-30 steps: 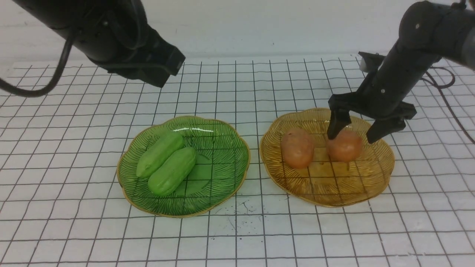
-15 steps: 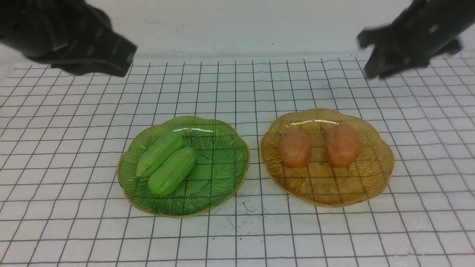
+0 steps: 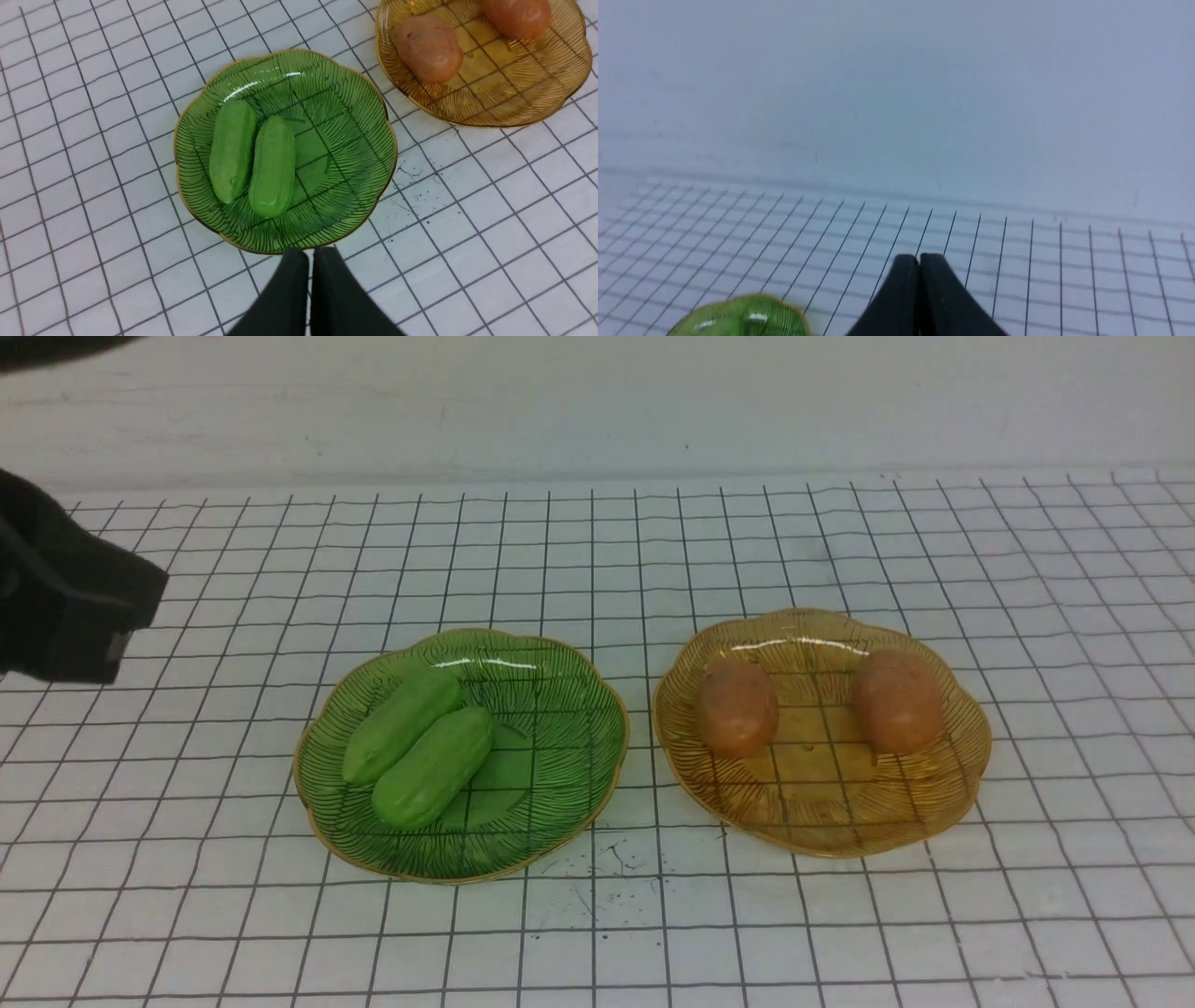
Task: Put different types of vegetables on the plate.
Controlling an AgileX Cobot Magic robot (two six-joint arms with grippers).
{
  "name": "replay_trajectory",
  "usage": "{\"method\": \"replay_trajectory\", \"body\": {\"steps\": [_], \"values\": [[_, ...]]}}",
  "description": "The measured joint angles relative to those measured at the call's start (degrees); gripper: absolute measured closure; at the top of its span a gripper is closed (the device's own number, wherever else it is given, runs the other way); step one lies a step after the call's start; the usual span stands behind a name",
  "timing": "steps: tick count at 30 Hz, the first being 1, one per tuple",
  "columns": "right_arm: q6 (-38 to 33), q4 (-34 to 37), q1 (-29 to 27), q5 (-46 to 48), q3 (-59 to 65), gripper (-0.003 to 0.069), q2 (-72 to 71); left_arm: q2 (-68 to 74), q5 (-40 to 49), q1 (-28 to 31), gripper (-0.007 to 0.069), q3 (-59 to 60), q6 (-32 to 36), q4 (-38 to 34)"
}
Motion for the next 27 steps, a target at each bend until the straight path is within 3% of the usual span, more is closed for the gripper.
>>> {"method": "replay_trajectory", "body": {"steps": [7, 15, 21, 27], "values": [[-1.9, -0.2, 0.0, -30.9, 36.7, 0.0674, -30.3, -9.4, -10.0, 0.0, 0.0632, 11.8, -0.9, 0.1], [-2.3, -0.2, 0.0, -39.0, 46.2, 0.0674, -45.5, -17.3, -18.6, 0.0, 0.0632, 21.8, -1.1, 0.1], [-2.3, -0.2, 0.0, -40.1, 46.3, 0.0674, -46.7, -25.5, -20.4, 0.0, 0.0632, 23.9, -1.1, -0.1], [-2.3, -0.2, 0.0, -39.8, 46.3, 0.0674, -46.7, -42.2, -21.1, 0.0, 0.0632, 28.5, -1.3, 4.4]]}}
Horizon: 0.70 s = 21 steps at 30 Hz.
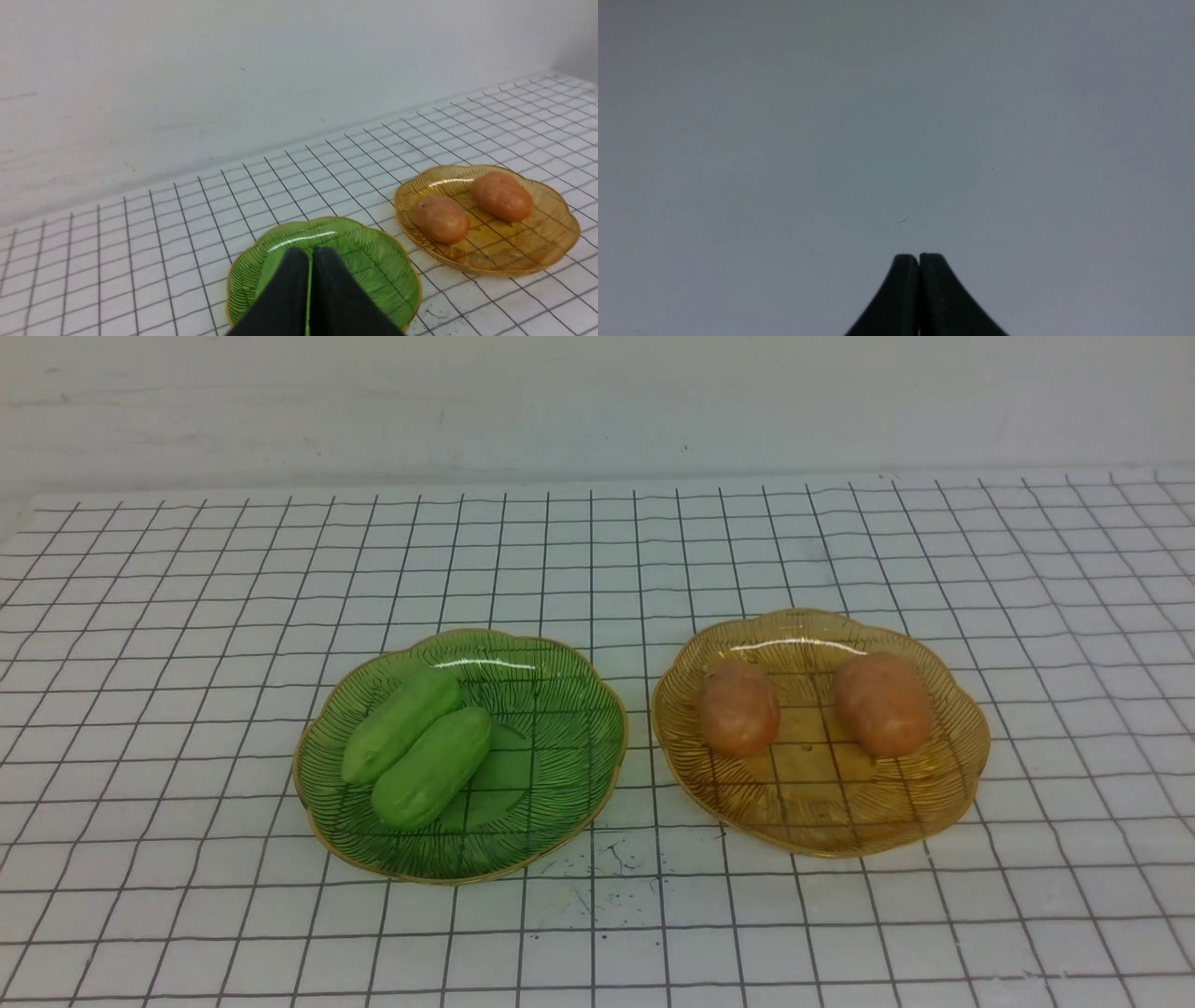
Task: Put different types of vegetables on the plate.
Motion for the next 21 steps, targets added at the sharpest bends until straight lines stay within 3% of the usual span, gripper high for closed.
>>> {"method": "replay_trajectory", "body": {"steps": [21], "values": [[0.0, 0.0, 0.0, 0.0, 0.0, 0.0674, 0.0, -6.3, 1.3, 0.0, 0.0632, 2.7, -0.8, -3.3]]}}
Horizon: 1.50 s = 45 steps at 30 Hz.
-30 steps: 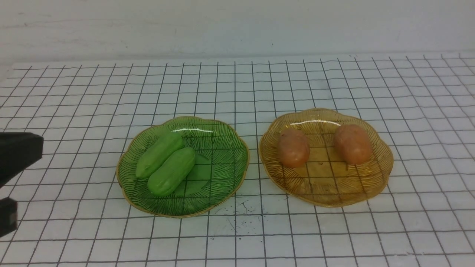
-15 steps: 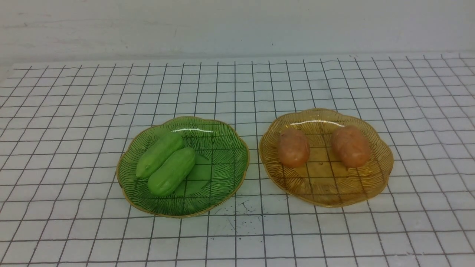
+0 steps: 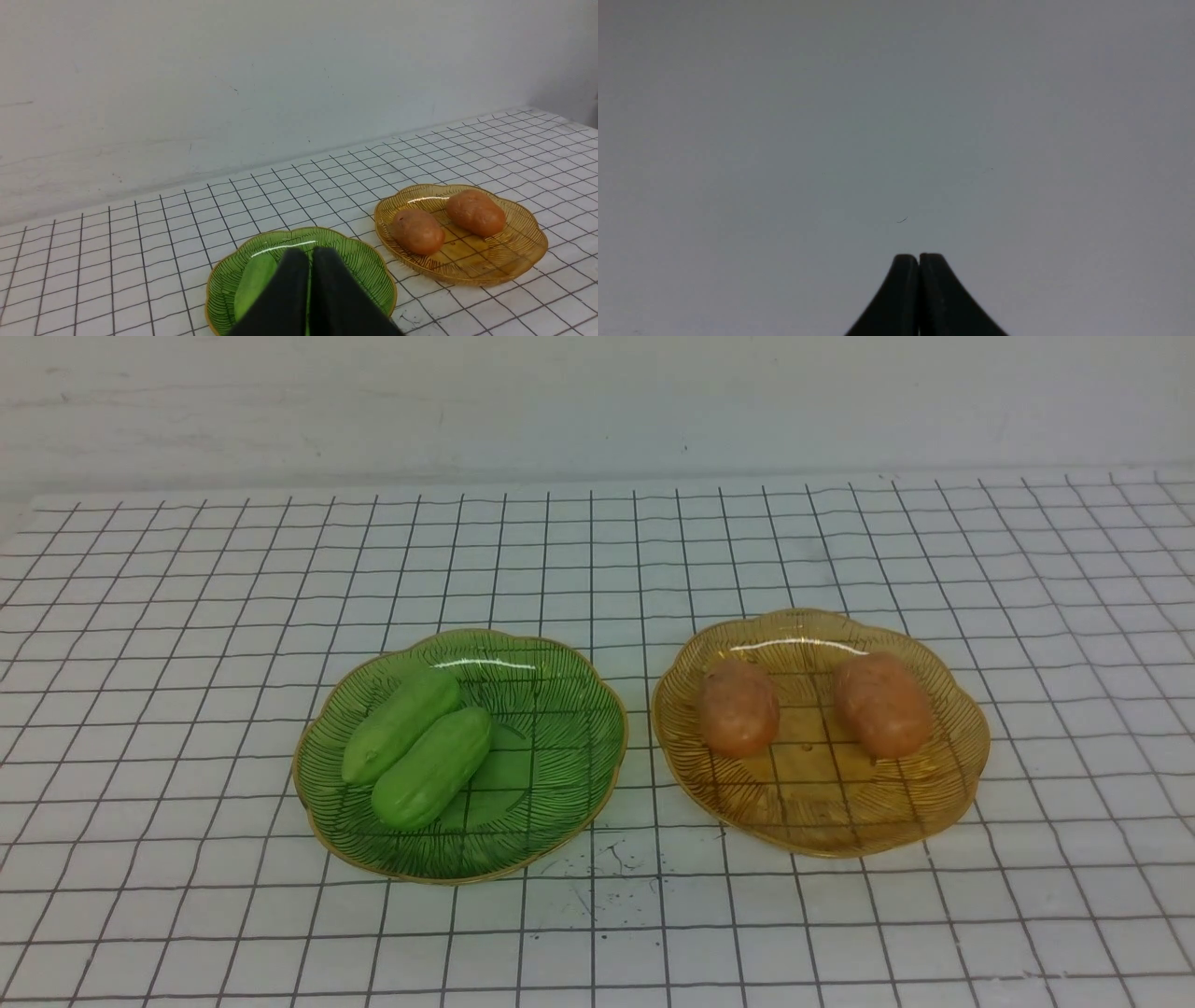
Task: Put different types of vegetables on the plate.
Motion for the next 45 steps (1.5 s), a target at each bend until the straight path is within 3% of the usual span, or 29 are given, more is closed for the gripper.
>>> {"method": "replay_trajectory", "body": {"steps": [9, 14, 21, 26, 45], "values": [[0.0, 0.0, 0.0, 0.0, 0.0, 0.0674, 0.0, -0.7, -3.2, 0.9, 0.0632, 3.5, -0.7, -1.8], [0.0, 0.0, 0.0, 0.0, 0.0, 0.0674, 0.0, -6.2, -15.7, 11.5, 0.0632, 18.6, -1.1, -1.8], [0.0, 0.0, 0.0, 0.0, 0.0, 0.0674, 0.0, -7.6, -21.8, 21.5, 0.0632, 38.8, -1.1, -1.5], [0.0, 0.0, 0.0, 0.0, 0.0, 0.0674, 0.0, -7.6, -23.0, 22.3, 0.0632, 44.8, -0.7, -1.4], [0.0, 0.0, 0.0, 0.0, 0.0, 0.0674, 0.0, -7.6, -24.0, 22.3, 0.0632, 45.0, -0.7, -1.4]]}}
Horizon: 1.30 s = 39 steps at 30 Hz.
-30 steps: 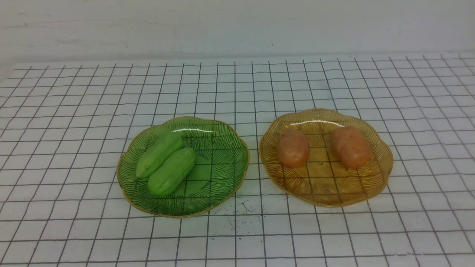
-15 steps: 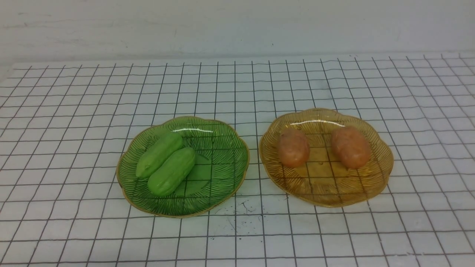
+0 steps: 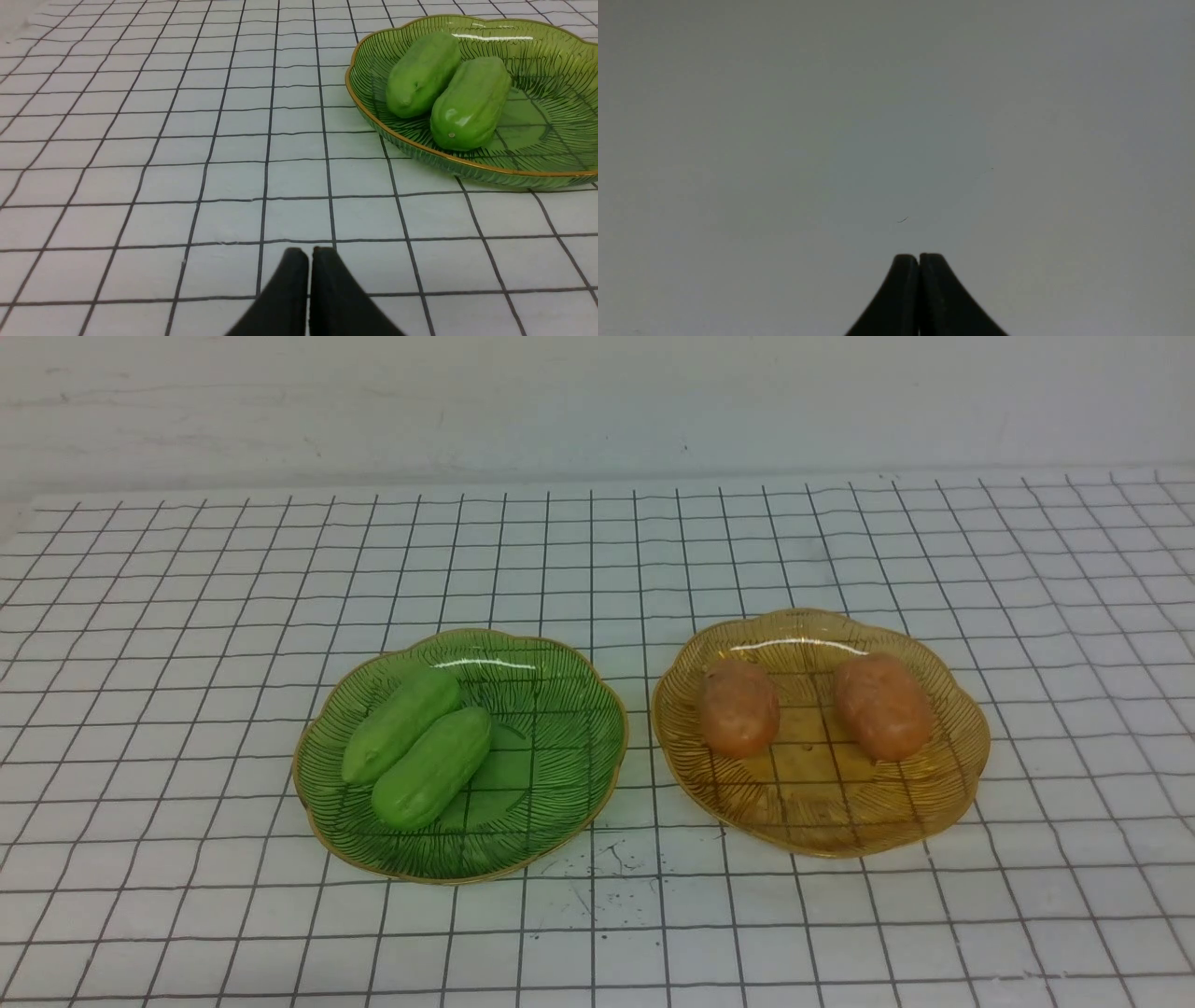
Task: Put different types of vegetables on the plate.
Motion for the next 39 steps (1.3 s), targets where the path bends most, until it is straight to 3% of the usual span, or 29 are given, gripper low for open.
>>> {"method": "replay_trajectory", "body": {"steps": [11, 16, 22, 25, 39], "values": [[-0.5, -0.2, 0.0, 0.0, 0.0, 0.0674, 0.0, 0.0, 0.0, 0.0, 0.0632, 0.0, 0.0, 0.0], [-6.7, -5.3, -0.7, 7.7, 1.8, 0.0674, -0.5, 0.0, 0.0, 0.0, 0.0632, 0.0, 0.0, 0.0], [-6.9, -7.1, -7.8, 18.6, 13.3, 0.0674, -0.6, 0.0, 0.0, 0.0, 0.0632, 0.0, -0.3, 0.0], [-6.1, -6.3, -10.1, 19.8, 18.6, 0.0674, -0.6, 0.0, 0.0, 0.0, 0.0632, 0.0, -0.3, 0.0], [-2.7, -5.2, -11.0, 23.6, 20.8, 0.0674, -0.5, 0.0, -0.1, 0.0, 0.0632, 0.0, -0.3, 0.0]]}}
